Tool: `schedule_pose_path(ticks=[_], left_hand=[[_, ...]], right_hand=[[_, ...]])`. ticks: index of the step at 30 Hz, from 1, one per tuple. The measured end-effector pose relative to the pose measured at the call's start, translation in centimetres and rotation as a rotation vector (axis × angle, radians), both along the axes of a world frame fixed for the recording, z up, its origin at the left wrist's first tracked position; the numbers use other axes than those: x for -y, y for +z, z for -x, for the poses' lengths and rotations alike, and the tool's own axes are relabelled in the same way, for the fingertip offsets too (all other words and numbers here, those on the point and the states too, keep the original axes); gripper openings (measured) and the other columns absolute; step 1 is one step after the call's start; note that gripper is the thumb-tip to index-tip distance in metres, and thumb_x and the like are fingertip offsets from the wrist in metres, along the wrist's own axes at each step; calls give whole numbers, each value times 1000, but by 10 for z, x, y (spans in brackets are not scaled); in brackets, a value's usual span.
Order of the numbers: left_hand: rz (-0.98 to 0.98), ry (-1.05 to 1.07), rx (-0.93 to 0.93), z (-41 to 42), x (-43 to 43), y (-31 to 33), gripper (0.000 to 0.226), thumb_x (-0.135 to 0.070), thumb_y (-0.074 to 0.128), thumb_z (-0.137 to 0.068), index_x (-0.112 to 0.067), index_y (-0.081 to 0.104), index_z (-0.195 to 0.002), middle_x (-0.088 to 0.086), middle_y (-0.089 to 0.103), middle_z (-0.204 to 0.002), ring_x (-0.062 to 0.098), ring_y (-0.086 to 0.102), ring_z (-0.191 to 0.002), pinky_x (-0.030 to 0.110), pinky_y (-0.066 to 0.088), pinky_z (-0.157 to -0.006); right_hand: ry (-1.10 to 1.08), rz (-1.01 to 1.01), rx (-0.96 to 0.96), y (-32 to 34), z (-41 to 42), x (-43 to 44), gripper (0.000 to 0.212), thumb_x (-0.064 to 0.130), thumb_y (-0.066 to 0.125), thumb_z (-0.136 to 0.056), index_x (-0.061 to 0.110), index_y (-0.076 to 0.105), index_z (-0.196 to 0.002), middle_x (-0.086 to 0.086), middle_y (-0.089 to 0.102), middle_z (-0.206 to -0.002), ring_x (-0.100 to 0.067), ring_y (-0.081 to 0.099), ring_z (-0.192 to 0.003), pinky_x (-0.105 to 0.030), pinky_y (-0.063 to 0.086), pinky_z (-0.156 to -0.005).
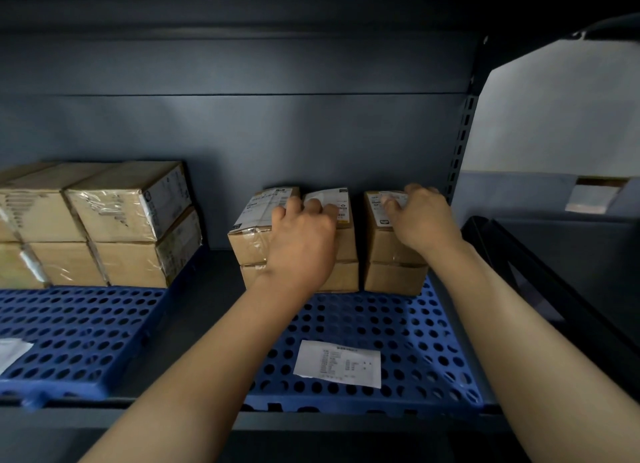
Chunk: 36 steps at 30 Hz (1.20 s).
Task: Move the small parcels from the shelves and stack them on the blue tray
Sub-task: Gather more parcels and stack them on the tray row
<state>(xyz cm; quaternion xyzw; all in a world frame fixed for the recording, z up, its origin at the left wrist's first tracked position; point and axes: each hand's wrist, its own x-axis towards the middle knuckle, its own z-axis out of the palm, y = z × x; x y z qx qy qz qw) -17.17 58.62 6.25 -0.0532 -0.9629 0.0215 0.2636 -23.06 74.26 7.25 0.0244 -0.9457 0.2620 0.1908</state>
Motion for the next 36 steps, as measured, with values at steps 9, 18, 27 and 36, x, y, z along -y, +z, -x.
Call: schedule_pose_path(ticks=[9,18,27,36], left_hand=[[-36,60,60,-1,10,2,46,-47,38,-94,-16,52,-125,7,52,-129,30,42,-118,41,32,-95],[-54,166,33,0,30,5,55,-56,34,-92,-20,47,-132,8,56,-124,32,46,-115,43,35,-90],[-173,437,200,1,49,4,79,-67,15,-88,-8,46,-130,22,48,-129,38,40,-120,46,30,-96],[-230,382,250,8,48,-2,75,-68,14,-89,-15,44,-132,21,52,-126,37,45,-119,47,30,-98]], right_hand=[[6,-11,8,1,-1,6,51,40,43,-98,2,47,-131,-21,48,-129,-35,52,-113,-36,45,-88],[-2,-2,4,0,-1,12,52,40,45,-98,2,47,-133,-20,48,-131,-33,52,-114,-32,44,-84],[-12,-9,-6,-1,4,17,50,40,45,-98,2,48,-130,-20,50,-127,-32,53,-110,-27,37,-73],[-51,-11,7,0,4,13,51,41,44,-98,2,48,-131,-20,48,-131,-33,52,-113,-31,44,-81]])
